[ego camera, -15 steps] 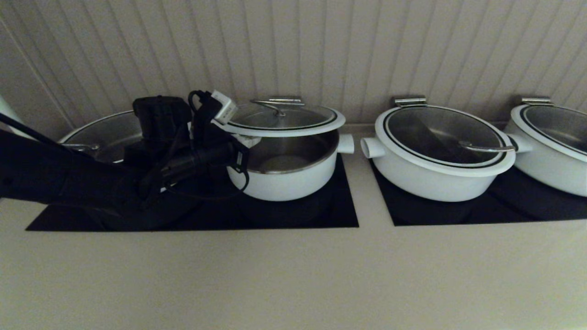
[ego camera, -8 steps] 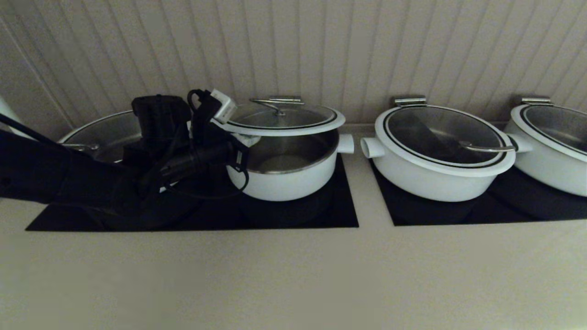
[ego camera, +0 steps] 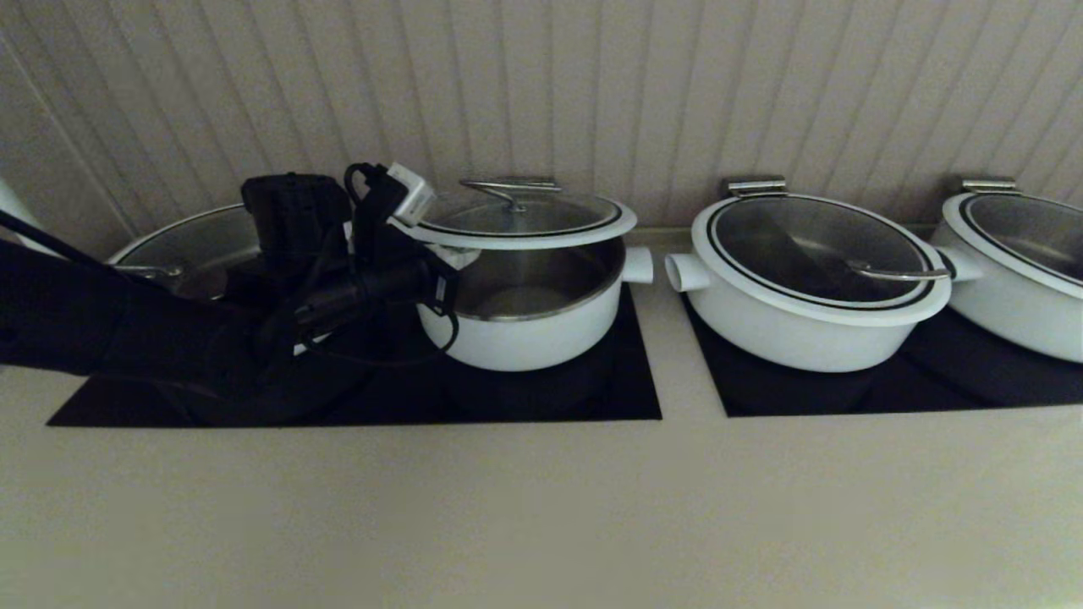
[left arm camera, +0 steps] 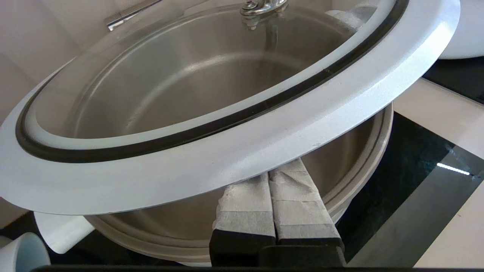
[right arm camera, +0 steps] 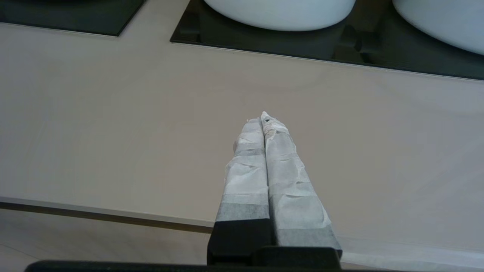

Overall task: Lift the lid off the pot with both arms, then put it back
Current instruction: Open the pot lid completely

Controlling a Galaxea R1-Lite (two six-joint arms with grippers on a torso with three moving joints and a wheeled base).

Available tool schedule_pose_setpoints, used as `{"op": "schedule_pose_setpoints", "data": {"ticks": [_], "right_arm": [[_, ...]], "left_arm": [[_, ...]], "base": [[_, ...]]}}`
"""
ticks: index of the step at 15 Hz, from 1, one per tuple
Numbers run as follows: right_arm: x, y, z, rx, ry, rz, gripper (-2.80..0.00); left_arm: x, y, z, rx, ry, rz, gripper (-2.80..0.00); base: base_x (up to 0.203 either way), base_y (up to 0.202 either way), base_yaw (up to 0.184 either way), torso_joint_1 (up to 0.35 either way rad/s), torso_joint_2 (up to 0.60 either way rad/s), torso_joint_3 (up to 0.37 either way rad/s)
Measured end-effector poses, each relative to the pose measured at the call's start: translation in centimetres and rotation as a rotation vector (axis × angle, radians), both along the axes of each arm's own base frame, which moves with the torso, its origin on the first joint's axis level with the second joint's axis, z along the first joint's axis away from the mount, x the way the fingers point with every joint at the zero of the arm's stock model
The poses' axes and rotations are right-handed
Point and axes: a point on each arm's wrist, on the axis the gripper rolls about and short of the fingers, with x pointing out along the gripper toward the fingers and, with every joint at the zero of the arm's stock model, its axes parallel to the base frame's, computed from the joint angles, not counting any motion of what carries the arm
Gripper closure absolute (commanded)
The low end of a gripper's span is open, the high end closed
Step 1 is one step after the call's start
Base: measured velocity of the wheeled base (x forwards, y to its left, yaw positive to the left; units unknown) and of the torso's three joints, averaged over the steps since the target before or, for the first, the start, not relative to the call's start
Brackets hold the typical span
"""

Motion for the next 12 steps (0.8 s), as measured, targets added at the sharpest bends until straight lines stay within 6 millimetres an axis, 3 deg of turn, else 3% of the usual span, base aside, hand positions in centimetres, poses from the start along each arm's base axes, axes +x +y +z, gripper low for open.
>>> {"op": "schedule_pose_setpoints", "data": {"ticks": [12], "right_arm": [[0.11,0.00,0.00,0.000,-0.032,-0.001,0.00]], "left_arm": [[-0.14,0.05,0.31,-0.003,-0.009,0.000,0.00]], "base": [[0.000,0.000,0.000,0.000,0.00,0.000]]}}
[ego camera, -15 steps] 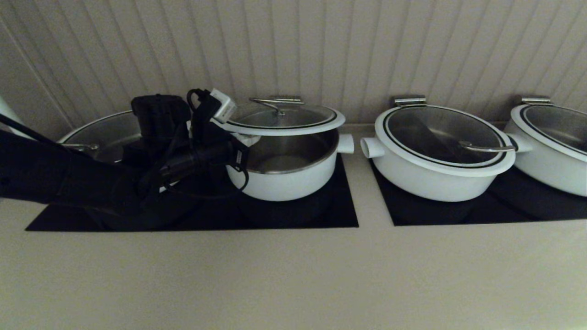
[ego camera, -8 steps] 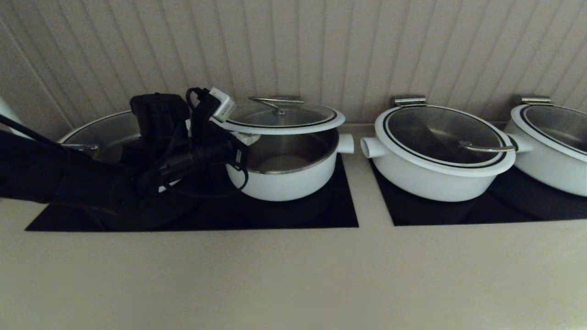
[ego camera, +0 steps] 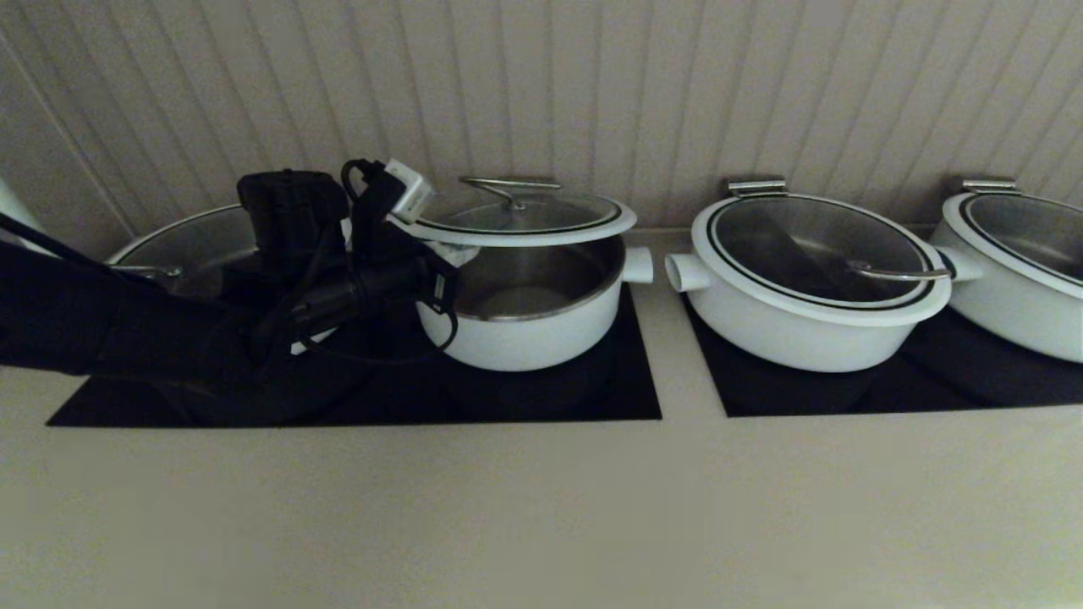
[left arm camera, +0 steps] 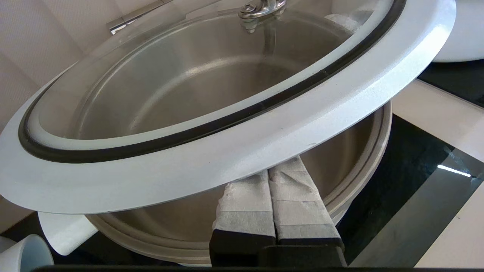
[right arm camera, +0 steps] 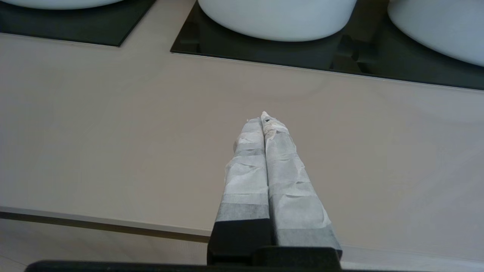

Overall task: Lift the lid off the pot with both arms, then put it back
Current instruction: Open the pot lid completely

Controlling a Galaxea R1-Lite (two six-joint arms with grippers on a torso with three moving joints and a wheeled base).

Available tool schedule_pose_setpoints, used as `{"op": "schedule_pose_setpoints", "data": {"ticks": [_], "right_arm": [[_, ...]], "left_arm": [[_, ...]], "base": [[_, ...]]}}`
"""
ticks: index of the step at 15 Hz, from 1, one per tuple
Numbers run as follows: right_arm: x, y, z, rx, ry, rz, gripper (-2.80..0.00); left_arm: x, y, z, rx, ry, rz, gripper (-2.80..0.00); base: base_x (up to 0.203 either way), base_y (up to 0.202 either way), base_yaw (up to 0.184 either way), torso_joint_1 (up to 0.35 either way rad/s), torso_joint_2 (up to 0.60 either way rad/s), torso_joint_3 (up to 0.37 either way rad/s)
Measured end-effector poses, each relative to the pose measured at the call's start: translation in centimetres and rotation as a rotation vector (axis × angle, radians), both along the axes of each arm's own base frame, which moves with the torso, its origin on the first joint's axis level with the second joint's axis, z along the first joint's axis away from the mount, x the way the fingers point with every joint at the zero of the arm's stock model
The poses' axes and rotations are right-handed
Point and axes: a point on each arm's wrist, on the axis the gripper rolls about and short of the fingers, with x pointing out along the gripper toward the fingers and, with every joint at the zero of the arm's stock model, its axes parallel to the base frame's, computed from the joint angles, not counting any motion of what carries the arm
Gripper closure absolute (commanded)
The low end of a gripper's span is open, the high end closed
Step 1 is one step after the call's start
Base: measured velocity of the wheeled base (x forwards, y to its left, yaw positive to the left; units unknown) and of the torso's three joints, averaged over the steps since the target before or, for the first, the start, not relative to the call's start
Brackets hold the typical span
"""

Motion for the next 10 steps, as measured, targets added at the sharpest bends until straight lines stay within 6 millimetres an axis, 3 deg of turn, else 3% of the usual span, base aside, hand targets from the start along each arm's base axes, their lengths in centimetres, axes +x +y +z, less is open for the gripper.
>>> {"op": "schedule_pose_setpoints", "data": {"ticks": [10], "right_arm": [[0.00,0.00,0.00,0.000,0.000,0.000,0.00]], "left_arm": [[0.14,-0.03,0.83,-0.009,-0.027,0.007,0.00]], "base": [[0.000,0.000,0.000,0.000,0.00,0.000]]}}
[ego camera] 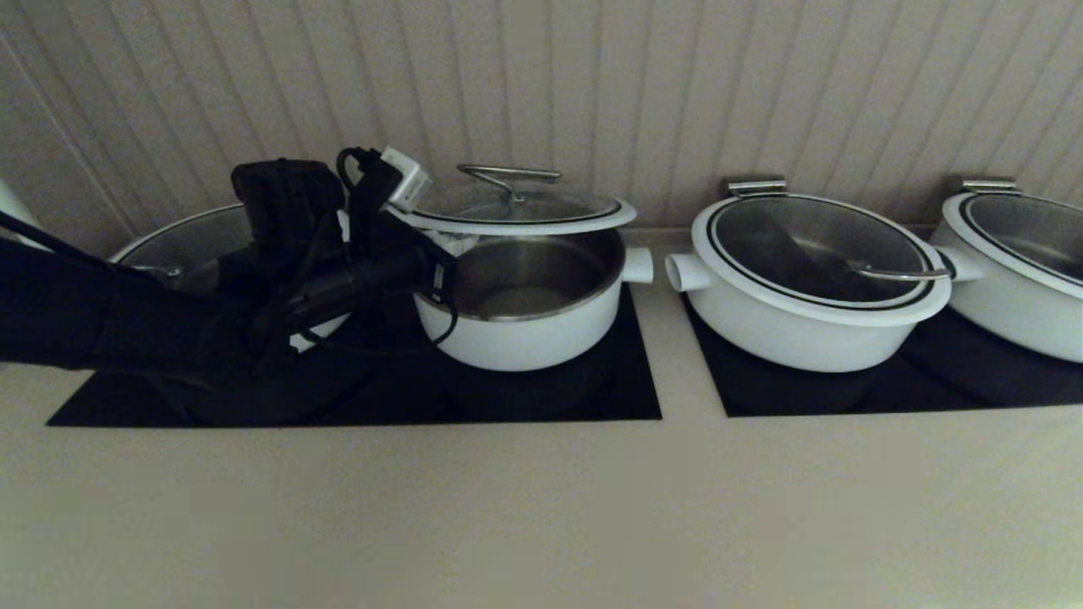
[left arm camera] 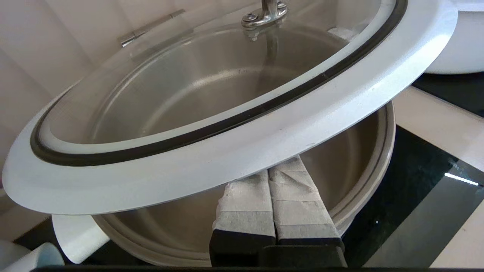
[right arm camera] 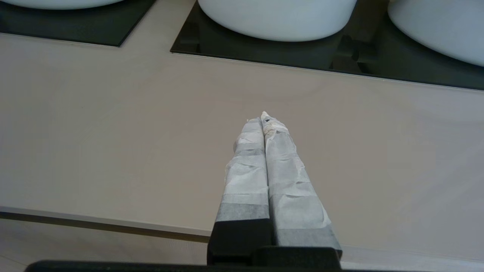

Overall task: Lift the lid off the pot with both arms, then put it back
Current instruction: Open the pot lid completely

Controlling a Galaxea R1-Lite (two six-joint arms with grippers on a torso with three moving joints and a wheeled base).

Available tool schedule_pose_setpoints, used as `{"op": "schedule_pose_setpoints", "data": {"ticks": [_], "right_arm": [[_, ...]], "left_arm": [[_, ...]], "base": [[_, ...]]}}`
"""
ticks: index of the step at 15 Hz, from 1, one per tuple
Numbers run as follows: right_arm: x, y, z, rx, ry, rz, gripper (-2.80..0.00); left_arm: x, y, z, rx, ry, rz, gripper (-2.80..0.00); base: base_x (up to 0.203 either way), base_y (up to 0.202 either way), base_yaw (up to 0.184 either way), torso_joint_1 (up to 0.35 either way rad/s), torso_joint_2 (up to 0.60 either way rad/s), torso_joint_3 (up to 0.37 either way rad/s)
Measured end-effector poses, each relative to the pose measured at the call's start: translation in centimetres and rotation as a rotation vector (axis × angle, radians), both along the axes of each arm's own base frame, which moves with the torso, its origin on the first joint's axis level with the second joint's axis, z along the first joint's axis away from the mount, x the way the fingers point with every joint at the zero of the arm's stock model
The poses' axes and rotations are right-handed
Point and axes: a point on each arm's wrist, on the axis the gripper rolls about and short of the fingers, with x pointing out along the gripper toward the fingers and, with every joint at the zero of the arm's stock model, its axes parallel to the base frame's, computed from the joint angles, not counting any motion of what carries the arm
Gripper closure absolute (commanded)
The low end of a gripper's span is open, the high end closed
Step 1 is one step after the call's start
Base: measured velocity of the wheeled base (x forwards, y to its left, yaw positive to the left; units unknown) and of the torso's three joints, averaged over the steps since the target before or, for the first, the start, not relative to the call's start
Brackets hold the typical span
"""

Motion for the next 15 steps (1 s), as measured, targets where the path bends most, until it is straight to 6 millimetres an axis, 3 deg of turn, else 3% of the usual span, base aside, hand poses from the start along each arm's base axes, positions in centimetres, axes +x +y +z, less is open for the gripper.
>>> {"op": "schedule_pose_setpoints", "data": {"ticks": [15], "right_arm": [[0.0,0.0,0.0,0.000,0.000,0.000,0.00]], "left_arm": [[-0.3,0.1,2.3,-0.037,-0.086,0.002,0.00]], "base": [[0.000,0.000,0.000,0.000,0.00,0.000]]}}
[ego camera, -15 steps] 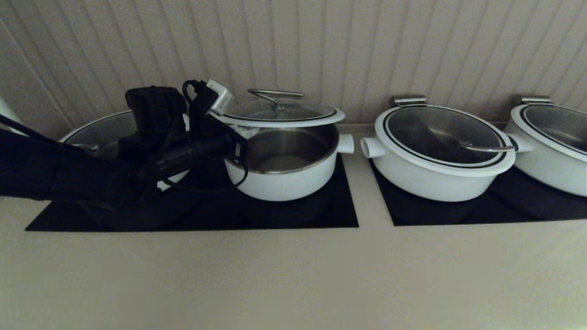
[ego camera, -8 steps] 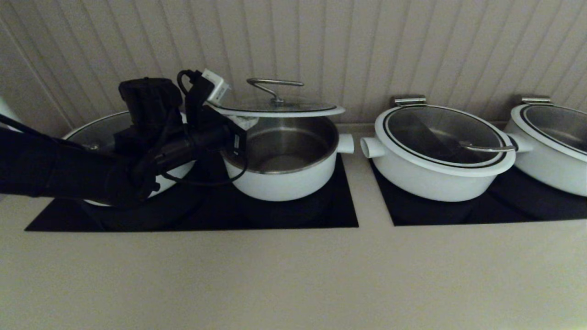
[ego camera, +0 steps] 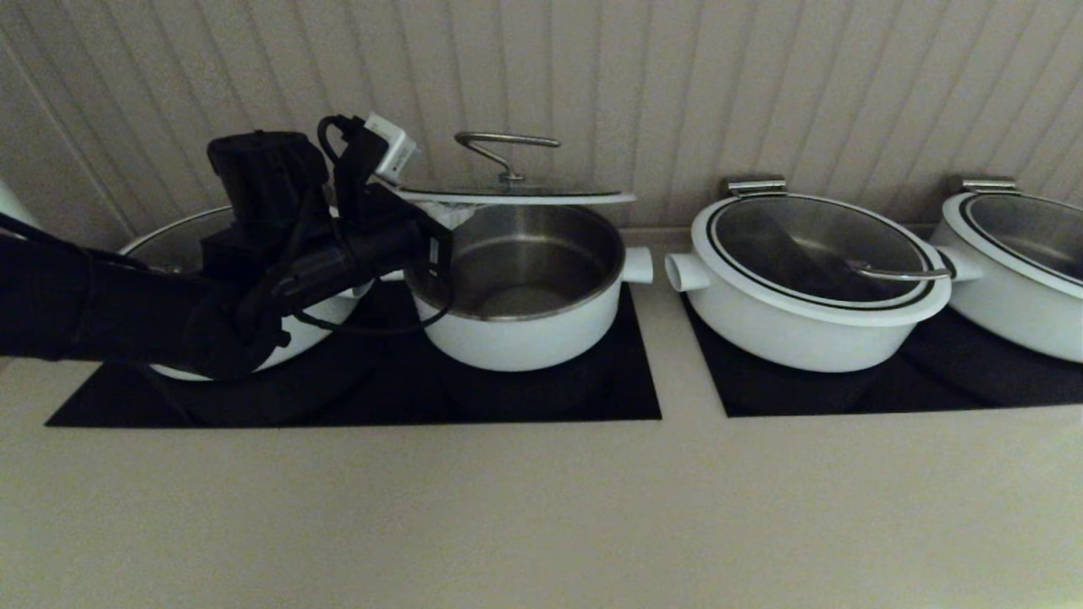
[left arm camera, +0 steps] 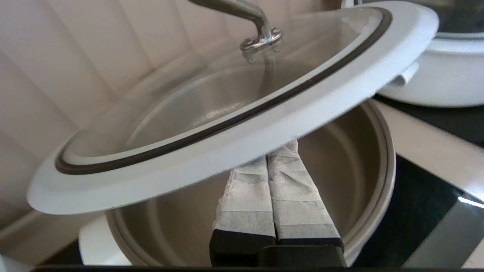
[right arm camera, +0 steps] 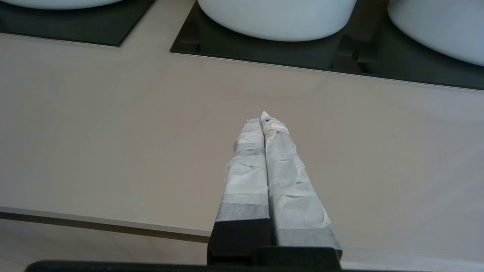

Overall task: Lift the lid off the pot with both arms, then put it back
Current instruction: Open the pot lid completely

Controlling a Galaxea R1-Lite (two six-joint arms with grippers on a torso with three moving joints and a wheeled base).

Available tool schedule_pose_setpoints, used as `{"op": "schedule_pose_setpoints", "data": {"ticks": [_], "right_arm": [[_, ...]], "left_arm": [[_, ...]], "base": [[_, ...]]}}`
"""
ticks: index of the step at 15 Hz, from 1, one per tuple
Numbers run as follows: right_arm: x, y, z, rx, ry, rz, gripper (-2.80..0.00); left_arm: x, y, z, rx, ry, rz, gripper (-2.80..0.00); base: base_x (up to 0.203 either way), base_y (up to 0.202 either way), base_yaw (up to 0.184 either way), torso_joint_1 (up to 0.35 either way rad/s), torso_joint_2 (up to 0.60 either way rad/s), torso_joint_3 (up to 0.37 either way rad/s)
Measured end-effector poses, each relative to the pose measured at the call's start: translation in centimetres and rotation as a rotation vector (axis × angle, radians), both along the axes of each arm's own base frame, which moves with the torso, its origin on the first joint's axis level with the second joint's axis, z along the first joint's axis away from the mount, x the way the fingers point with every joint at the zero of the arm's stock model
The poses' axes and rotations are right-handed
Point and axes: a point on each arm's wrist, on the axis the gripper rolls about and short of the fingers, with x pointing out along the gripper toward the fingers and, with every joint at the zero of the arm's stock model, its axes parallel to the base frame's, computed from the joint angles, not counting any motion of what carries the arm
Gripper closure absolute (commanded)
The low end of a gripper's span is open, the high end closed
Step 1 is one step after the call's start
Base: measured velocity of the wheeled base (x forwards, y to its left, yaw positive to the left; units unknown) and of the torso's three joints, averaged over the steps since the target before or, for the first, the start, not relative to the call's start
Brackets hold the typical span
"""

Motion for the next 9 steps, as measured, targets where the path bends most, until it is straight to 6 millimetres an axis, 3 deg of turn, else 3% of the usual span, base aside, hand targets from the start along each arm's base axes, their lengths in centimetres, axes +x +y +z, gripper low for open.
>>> {"op": "schedule_pose_setpoints", "data": {"ticks": [9], "right_arm": [[0.0,0.0,0.0,0.000,0.000,0.000,0.00]], "left_arm": [[0.3,-0.1,2.2,-0.031,-0.099,-0.002,0.00]], "base": [[0.000,0.000,0.000,0.000,0.00,0.000]]}}
